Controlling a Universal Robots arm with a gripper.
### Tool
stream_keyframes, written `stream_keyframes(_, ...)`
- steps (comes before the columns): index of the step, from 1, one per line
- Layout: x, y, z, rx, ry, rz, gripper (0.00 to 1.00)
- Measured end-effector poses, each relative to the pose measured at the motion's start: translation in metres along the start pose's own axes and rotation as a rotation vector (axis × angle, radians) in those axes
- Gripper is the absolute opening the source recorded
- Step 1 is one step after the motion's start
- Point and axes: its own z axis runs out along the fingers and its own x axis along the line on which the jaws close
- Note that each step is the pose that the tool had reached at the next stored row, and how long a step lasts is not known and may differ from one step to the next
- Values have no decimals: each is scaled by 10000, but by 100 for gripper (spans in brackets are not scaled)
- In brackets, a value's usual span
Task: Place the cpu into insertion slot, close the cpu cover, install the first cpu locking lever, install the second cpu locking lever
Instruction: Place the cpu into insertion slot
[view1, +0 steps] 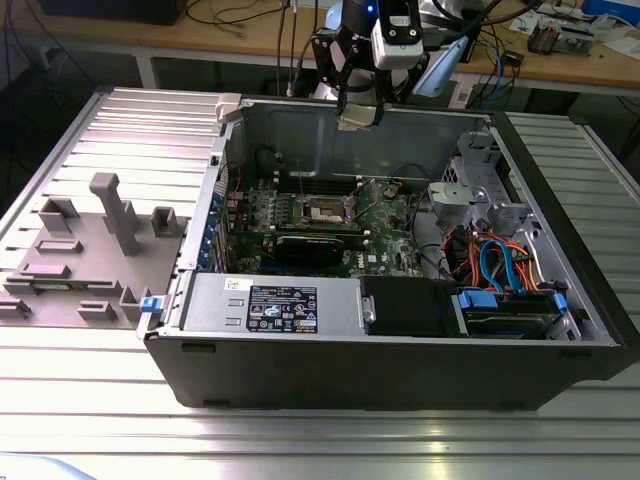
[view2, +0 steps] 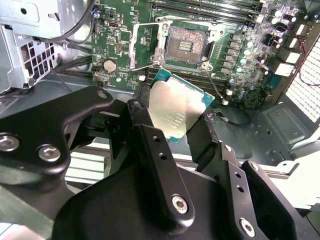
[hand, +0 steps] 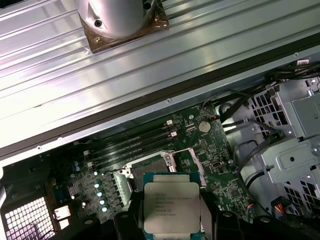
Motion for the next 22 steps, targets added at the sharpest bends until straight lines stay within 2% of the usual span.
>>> stream_keyframes(11,0,0,2,5,-11,90,54)
stream_keyframes(14,0,0,2,5,-28,279,54)
stream_keyframes(18,0,0,5,-6,-70,756,54)
stream_keyframes(22,0,0,5,-7,-75,808,54)
